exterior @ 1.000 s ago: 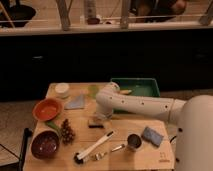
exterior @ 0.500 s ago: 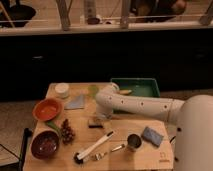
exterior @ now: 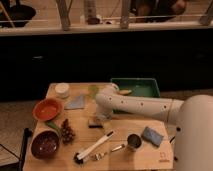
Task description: Wipe purple bowl with eraser
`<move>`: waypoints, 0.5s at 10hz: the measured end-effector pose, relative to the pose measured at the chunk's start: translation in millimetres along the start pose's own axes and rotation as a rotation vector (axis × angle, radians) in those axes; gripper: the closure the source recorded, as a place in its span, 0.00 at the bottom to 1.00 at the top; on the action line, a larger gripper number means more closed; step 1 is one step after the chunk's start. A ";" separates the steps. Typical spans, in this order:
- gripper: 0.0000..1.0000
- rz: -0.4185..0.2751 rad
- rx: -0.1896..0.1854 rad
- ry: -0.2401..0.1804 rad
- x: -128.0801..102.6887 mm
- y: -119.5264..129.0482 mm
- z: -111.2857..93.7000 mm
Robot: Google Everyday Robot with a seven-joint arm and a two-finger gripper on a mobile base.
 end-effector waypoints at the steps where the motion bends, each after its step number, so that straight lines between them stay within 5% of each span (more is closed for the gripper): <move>1: 0.20 0.003 0.000 0.000 -0.1 0.1 0.1; 5: 0.20 0.012 -0.001 0.000 -0.8 1.0 1.1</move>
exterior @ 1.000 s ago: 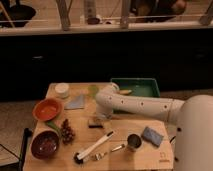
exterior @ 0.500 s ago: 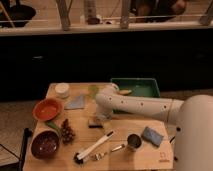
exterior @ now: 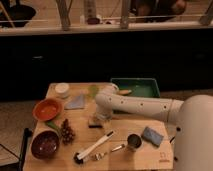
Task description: Wipe purple bowl with eraser
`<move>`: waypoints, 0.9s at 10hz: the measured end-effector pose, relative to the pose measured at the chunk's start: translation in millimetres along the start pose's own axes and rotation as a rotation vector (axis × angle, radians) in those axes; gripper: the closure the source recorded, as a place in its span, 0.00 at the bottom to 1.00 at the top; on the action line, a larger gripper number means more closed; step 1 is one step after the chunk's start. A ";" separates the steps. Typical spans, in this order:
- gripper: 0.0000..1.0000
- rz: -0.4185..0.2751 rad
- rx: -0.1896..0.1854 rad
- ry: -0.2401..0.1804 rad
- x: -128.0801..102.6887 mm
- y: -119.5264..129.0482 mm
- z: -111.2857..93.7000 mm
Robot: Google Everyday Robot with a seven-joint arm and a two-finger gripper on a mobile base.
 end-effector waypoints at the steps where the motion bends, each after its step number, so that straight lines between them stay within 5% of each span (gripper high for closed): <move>1: 0.20 0.003 0.000 0.000 -0.1 0.3 0.2; 9: 0.20 0.026 0.003 -0.003 0.0 1.0 0.7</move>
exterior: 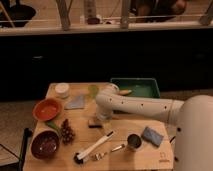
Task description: Wipe purple bowl with eraser
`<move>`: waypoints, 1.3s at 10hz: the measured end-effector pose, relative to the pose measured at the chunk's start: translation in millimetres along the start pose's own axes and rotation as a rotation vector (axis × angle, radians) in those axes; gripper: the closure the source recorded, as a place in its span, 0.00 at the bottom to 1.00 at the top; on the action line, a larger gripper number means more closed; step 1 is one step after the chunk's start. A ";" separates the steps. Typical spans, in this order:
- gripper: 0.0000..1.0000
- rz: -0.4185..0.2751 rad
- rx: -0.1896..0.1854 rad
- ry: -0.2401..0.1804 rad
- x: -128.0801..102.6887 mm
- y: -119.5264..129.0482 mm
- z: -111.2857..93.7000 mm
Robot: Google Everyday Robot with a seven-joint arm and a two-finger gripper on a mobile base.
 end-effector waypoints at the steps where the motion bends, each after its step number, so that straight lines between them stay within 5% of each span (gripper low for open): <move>1: 0.20 0.002 0.000 0.000 -0.1 -0.1 0.0; 13: 0.20 0.032 0.004 0.001 -1.6 2.4 1.4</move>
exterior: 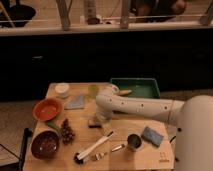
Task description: Wipe purple bowl with eraser
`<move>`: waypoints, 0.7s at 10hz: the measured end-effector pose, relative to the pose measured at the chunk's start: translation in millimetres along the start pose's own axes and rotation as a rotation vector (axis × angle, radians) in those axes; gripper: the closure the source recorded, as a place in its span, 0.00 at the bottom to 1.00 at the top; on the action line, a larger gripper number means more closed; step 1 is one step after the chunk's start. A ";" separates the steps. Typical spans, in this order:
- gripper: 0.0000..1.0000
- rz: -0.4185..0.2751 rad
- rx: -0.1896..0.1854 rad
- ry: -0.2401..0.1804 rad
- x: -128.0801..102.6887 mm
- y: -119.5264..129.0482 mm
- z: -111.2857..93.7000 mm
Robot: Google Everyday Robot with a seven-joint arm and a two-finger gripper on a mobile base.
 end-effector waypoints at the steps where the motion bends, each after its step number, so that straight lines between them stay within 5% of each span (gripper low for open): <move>1: 0.20 0.001 0.001 0.000 -0.4 0.1 0.1; 7: 0.20 0.011 0.003 0.001 -1.8 1.2 -0.3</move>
